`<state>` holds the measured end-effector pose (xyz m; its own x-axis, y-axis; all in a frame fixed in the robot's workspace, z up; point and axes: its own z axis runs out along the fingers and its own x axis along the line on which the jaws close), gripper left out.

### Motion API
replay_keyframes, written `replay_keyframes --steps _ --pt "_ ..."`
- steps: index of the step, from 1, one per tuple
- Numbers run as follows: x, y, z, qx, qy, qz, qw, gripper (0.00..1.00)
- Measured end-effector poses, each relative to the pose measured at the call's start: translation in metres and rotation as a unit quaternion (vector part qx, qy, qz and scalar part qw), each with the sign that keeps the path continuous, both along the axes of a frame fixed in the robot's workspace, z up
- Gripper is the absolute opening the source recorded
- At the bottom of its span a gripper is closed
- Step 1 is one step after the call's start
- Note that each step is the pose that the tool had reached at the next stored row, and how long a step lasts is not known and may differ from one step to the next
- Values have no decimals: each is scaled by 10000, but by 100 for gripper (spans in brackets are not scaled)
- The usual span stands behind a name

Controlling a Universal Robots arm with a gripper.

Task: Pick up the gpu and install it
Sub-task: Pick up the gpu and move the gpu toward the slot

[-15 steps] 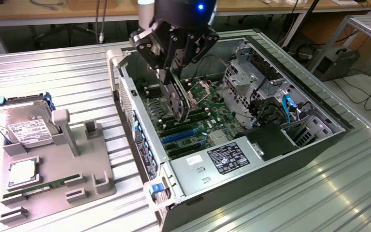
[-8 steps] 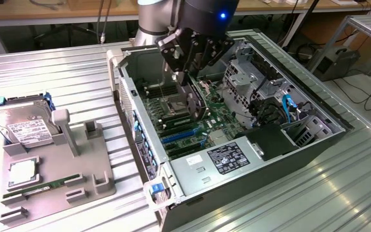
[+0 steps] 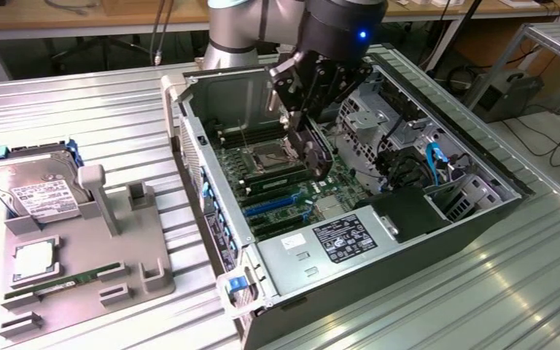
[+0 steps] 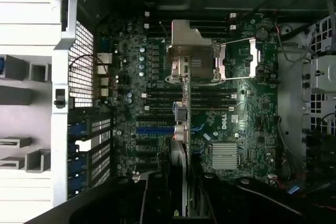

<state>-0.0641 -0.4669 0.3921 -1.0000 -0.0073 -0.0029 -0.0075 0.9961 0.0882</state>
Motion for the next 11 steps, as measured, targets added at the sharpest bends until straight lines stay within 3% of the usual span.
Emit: replay_keyframes --steps 11 --pt "27 0 -12 -2 3 0 10000 26"
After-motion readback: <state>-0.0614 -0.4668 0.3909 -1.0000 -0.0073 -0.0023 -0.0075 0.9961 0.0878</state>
